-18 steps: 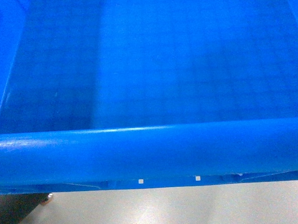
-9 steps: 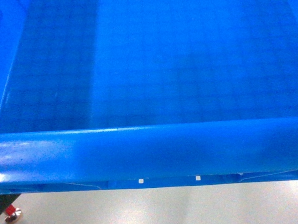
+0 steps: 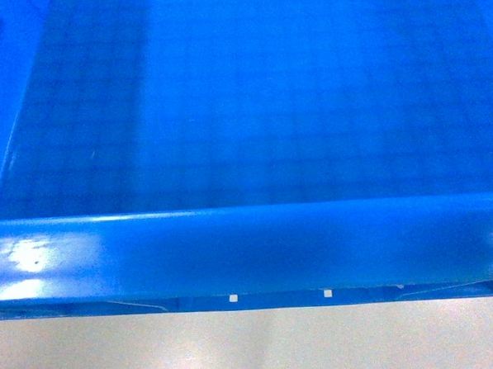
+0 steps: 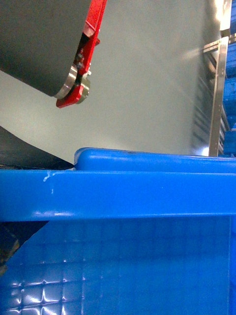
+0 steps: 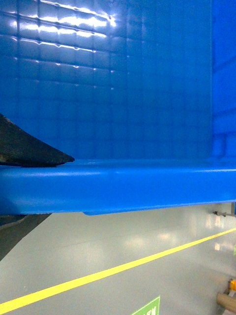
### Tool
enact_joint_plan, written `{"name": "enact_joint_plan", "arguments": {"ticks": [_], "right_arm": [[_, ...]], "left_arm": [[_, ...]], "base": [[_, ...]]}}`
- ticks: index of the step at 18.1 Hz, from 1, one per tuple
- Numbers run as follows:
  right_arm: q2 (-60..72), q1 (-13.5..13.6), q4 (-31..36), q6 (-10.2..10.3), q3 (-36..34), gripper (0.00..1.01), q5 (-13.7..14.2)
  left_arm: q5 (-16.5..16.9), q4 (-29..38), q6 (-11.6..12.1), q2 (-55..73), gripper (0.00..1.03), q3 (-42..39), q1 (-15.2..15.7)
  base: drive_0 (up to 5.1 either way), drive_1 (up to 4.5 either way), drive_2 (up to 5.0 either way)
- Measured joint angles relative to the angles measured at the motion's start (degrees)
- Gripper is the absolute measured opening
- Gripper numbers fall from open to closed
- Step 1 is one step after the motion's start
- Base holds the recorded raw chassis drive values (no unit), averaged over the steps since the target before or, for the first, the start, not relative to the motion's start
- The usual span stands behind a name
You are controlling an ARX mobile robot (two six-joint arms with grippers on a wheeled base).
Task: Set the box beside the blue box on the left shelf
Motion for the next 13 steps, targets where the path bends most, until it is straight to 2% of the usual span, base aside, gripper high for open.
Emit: {"name": "enact_joint_plan", "arguments": {"ticks": [13], "right_arm": [[0.0,0.0,-0.02,0.0,0.0,0.1,0.0]], "left_arm": [[0.0,-0.02,-0.02,0.0,0.07,0.0,0.0]], "base": [[-1.5,-1.55,-1.5]]}}
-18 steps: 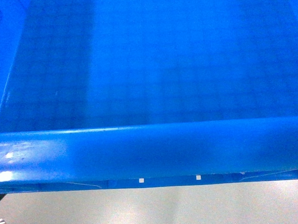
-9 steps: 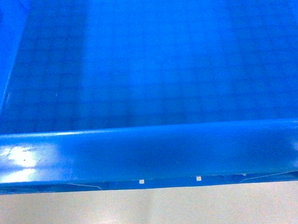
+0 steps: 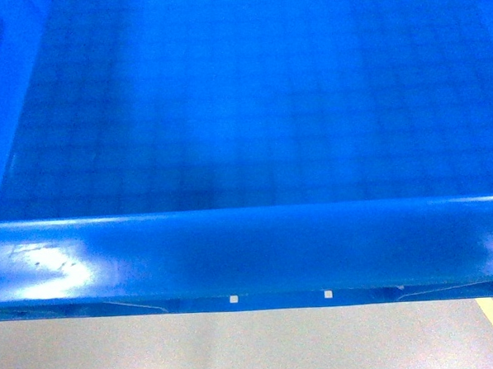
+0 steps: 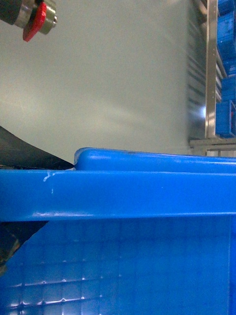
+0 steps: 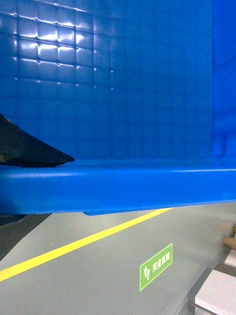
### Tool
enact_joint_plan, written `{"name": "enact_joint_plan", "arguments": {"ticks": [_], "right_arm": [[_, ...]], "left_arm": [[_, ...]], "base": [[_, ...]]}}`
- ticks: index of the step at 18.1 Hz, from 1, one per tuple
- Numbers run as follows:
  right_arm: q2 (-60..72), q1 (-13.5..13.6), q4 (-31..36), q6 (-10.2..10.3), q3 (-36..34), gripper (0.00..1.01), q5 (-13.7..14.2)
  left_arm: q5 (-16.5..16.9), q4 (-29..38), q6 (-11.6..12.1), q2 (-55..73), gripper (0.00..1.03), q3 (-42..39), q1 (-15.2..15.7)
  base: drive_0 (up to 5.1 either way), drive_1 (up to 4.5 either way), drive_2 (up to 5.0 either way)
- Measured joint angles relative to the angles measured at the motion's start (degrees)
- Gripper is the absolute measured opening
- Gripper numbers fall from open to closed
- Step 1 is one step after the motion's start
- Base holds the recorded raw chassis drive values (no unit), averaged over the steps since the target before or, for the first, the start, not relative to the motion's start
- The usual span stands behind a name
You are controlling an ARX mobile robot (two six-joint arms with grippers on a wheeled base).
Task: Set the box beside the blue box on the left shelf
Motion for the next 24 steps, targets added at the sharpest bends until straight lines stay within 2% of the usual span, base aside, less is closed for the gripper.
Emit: {"name": "enact_joint_plan", "arguments": {"ticks": [5,24], "right_arm": [[-0.13,0.0,-0.07,-0.02,0.0,0.1,0.28],[-0.11,0.0,0.04,-0.09,0.0,0.1,0.17]], "left_arm": [[0.09,0.04,-0.02,0.0,0.07,0.0,-0.04],[0.02,0.04,-0.02,-0.11,0.07,0.0,-0.04]], "base": [[-1.5,-1.5,-1.5],[0.1,3.98,-3.8]]}}
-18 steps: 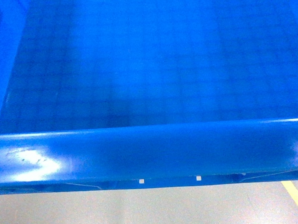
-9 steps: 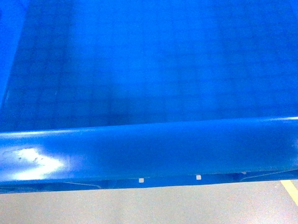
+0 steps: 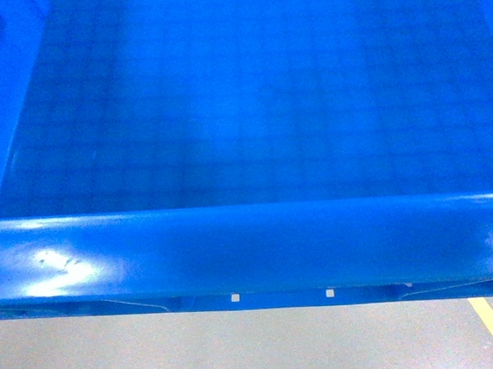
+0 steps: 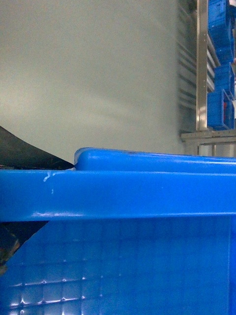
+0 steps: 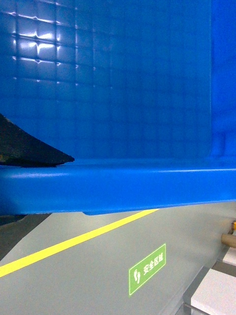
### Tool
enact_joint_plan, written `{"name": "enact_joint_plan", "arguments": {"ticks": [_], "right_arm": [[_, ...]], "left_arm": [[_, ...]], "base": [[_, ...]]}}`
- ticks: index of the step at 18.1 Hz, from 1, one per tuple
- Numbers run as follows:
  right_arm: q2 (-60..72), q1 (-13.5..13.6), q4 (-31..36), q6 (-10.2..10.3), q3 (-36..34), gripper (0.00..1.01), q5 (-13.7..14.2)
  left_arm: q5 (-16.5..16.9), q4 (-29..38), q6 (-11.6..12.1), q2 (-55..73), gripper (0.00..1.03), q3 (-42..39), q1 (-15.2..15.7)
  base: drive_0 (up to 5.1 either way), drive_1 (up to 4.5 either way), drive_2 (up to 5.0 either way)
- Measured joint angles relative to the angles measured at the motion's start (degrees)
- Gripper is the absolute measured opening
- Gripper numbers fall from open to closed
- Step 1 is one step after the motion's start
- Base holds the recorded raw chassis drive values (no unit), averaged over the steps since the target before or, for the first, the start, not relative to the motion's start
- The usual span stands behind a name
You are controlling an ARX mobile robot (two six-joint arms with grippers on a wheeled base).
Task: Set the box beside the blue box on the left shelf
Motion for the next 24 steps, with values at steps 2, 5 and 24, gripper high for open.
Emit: {"name": "enact_joint_plan", "arguments": {"ticks": [2,5,24], "right_arm": [[0.0,0.02,0.07,-0.02,0.0,0.1,0.0],[0.04,0.0,-0.17,0.0,0.0,0.1,0.02],[-0.02,0.0,-0.31,-0.04,0.0,0.1,0.07]], "left_arm": [[-0.02,-0.04,0.0,0.0,0.07,0.0,0.0],[0.02,-0.13,0.0,0.13,0.07,0.0,0.0],[0.04,-0.24,-0.02,0.11,0.07,0.0,0.0]], "base": [[0.0,4.13,-4.1],[0.0,4.11,-4.1],[0.0,4.11,-4.1]]}}
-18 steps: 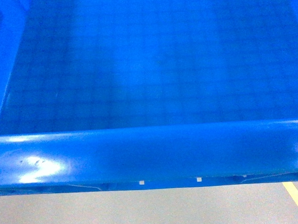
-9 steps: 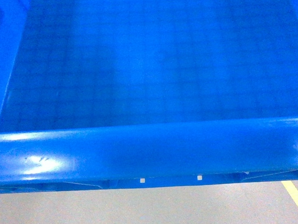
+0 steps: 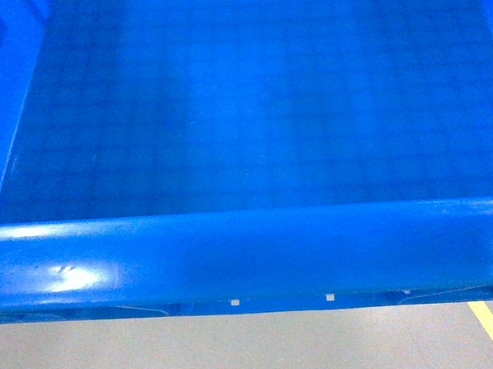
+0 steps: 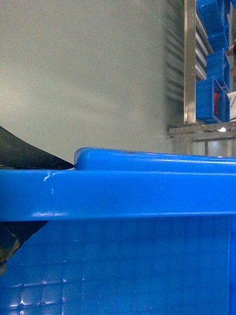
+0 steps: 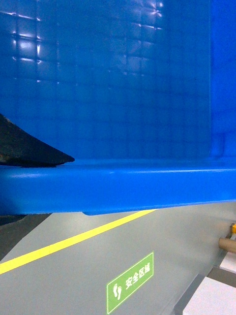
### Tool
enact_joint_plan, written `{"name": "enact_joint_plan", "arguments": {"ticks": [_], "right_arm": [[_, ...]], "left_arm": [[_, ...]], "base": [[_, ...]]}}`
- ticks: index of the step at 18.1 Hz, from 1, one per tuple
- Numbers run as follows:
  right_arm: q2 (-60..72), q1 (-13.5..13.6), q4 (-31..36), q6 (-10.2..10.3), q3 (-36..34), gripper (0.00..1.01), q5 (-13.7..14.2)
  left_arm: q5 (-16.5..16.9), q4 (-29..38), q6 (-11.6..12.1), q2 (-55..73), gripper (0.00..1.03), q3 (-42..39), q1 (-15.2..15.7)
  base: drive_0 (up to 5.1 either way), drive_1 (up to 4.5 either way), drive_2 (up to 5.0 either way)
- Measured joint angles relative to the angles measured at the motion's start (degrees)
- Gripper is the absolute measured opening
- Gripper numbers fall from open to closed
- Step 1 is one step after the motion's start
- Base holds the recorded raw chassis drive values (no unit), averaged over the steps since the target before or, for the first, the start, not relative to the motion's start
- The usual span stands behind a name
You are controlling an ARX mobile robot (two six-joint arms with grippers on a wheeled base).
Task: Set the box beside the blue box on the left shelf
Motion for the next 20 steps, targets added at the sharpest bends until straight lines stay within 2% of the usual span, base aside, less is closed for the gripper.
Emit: {"name": "enact_joint_plan", "arguments": {"ticks": [20], "right_arm": [[0.02,0.0,0.15,0.0,0.0,0.1,0.0]], "left_arm": [[0.0,0.15,0.0,0.0,0.07,0.0,0.0]], "base": [[0.0,4.1,-4.1]]}}
